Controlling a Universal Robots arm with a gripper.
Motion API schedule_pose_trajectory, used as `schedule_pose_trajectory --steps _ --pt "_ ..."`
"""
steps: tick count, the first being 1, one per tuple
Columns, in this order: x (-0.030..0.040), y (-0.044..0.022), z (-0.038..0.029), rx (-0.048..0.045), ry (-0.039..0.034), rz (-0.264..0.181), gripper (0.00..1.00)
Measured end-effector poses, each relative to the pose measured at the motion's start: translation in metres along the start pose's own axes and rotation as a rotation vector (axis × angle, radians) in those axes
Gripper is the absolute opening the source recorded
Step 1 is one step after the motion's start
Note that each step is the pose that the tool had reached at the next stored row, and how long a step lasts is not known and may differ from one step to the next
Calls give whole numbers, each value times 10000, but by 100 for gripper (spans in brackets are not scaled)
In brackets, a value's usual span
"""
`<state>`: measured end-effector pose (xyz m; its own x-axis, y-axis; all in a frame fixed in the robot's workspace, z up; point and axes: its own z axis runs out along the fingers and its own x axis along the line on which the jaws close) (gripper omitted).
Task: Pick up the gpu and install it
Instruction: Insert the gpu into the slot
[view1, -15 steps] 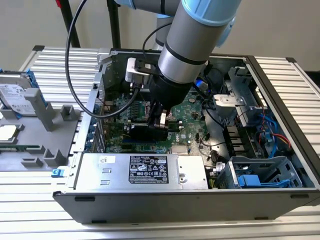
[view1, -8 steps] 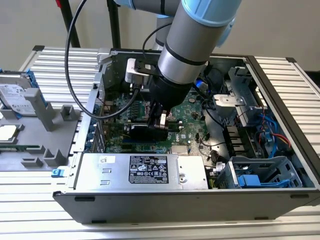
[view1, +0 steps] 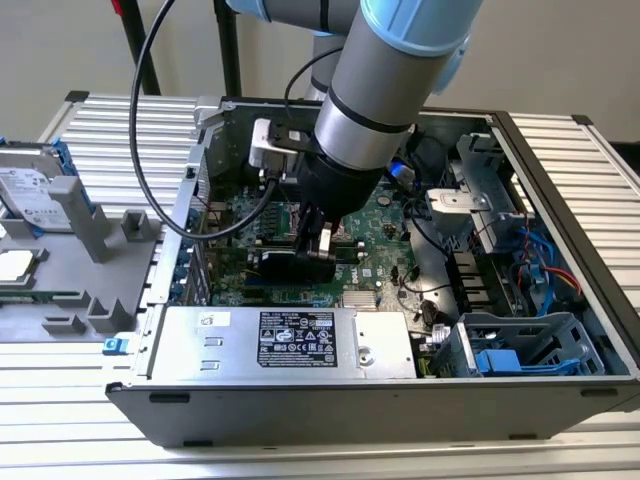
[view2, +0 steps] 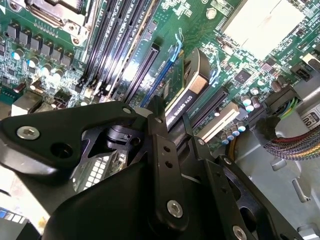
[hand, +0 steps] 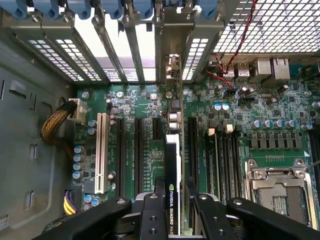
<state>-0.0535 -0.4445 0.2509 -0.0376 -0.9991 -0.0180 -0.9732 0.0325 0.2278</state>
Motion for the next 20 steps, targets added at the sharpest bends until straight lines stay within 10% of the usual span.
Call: schedule_pose_trajectory --steps 20 --pt "3 -5 100 -2 3 1 0"
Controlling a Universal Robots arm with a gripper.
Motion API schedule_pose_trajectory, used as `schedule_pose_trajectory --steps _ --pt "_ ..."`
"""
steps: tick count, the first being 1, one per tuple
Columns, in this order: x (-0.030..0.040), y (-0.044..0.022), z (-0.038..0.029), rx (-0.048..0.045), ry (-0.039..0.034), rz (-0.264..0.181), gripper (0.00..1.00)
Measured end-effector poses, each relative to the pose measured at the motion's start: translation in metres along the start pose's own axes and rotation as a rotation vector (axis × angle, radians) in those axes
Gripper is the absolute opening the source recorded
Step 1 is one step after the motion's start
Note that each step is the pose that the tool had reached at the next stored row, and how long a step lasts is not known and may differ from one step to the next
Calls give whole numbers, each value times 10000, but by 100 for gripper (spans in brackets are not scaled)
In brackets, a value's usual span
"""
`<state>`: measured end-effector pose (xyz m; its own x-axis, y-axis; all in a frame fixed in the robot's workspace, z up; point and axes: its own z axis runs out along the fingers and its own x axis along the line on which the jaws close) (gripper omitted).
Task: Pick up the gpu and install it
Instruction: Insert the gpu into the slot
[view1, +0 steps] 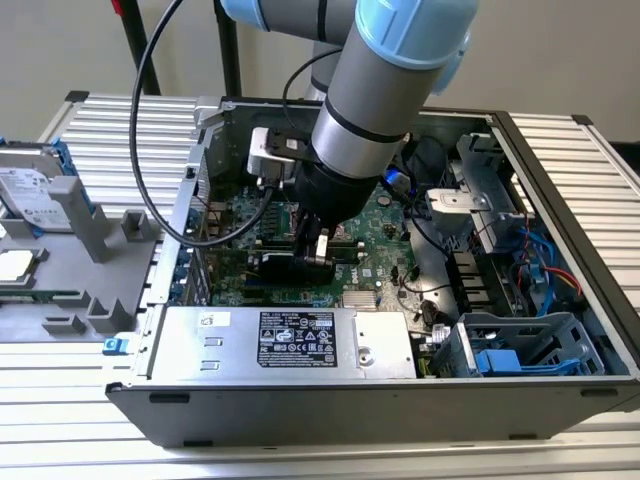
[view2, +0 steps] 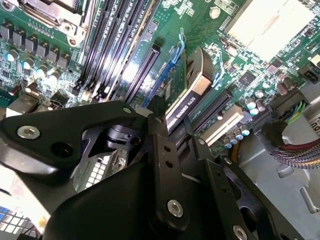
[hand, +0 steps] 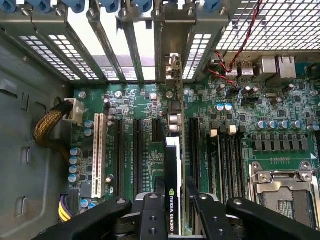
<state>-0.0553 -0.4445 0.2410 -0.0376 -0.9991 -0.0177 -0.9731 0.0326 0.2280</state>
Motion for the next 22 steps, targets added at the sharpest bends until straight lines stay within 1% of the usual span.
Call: schedule_pose_trajectory --steps 4,5,8,9,11,16,19,20,21,22 --pt "-1 -1 2 2 -4 -1 0" --pt "-2 -3 6 8 -18 -4 100" --pt "-1 -2 5 4 -9 -2 100" --pt "0 2 -10 1 -4 0 100" --pt "-2 20 -88 1 -5 2 100" --pt "-6 72 -309 2 -6 5 100" --pt "-14 97 -418 13 -5 2 100" --pt "-22 102 -434 22 -10 4 100" --pt "-22 102 -436 21 -8 4 100" --pt "-22 103 -438 20 -8 3 0"
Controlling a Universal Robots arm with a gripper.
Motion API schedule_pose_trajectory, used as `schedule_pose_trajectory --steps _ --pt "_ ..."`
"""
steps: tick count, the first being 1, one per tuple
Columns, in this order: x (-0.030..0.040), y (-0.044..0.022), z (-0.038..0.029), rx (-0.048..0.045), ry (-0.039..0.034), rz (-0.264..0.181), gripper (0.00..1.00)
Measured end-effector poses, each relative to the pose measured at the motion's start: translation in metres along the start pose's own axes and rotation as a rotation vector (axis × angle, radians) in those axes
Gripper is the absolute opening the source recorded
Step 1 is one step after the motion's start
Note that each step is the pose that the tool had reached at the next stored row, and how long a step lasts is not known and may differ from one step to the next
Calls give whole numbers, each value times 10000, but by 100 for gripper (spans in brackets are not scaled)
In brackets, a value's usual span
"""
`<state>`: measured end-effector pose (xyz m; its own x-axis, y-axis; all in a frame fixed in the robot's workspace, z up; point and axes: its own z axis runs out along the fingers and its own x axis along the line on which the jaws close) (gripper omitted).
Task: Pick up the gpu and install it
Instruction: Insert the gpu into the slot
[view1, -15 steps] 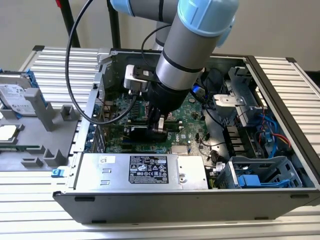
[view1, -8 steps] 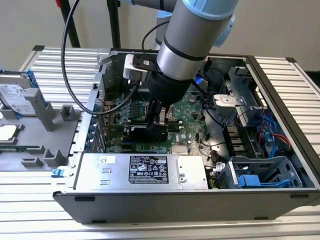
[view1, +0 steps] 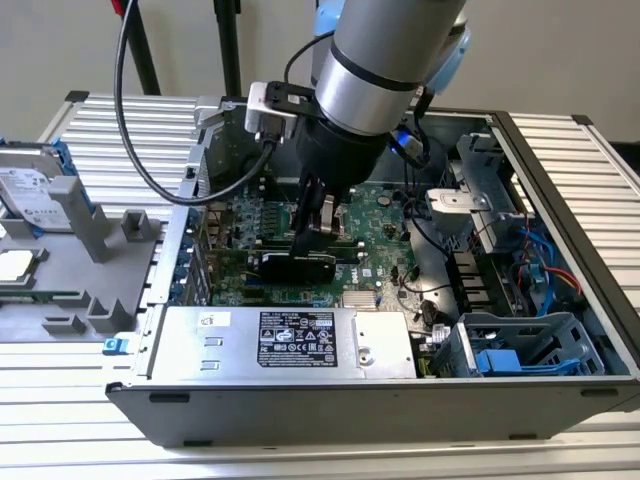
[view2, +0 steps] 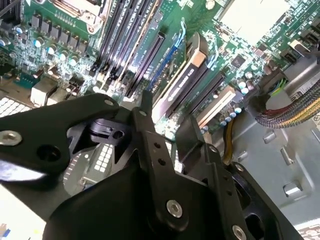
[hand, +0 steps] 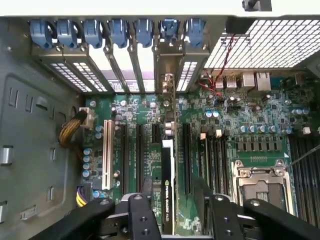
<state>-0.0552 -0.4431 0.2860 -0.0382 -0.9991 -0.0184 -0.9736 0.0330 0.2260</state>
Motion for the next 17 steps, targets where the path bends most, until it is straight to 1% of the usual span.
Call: schedule_pose_trajectory --steps 17 --pt "-1 8 -32 -1 3 1 0"
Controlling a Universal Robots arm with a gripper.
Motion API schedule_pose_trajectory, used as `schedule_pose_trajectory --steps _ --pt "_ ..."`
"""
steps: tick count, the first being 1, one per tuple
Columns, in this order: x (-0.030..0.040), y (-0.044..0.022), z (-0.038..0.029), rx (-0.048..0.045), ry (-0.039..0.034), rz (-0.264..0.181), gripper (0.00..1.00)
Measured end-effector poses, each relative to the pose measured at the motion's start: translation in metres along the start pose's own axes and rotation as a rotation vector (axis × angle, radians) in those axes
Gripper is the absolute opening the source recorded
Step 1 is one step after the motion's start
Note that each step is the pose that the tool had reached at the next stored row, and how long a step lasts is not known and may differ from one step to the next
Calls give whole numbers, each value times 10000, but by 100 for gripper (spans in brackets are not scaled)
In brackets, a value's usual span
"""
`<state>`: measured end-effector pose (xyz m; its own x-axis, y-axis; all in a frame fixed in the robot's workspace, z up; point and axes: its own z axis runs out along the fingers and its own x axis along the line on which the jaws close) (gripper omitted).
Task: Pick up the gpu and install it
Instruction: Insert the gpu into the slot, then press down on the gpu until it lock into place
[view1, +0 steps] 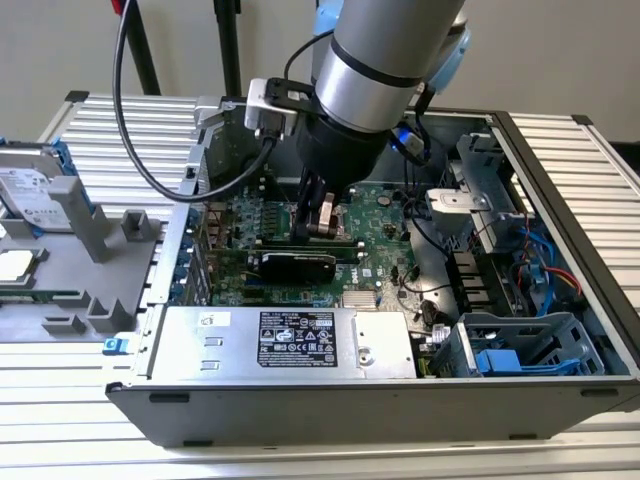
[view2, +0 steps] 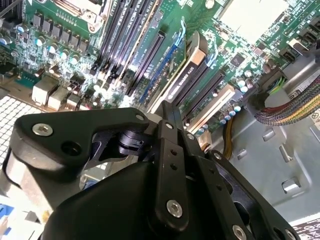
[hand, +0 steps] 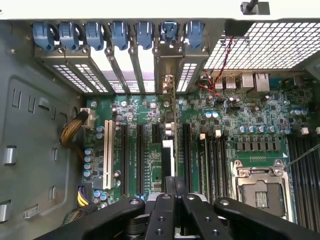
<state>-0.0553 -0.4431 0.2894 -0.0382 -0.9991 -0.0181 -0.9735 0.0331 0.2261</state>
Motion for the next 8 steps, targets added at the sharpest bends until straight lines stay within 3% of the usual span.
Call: schedule_pose_trajectory --steps 8 --pt "0 3 -14 0 0 0 0"
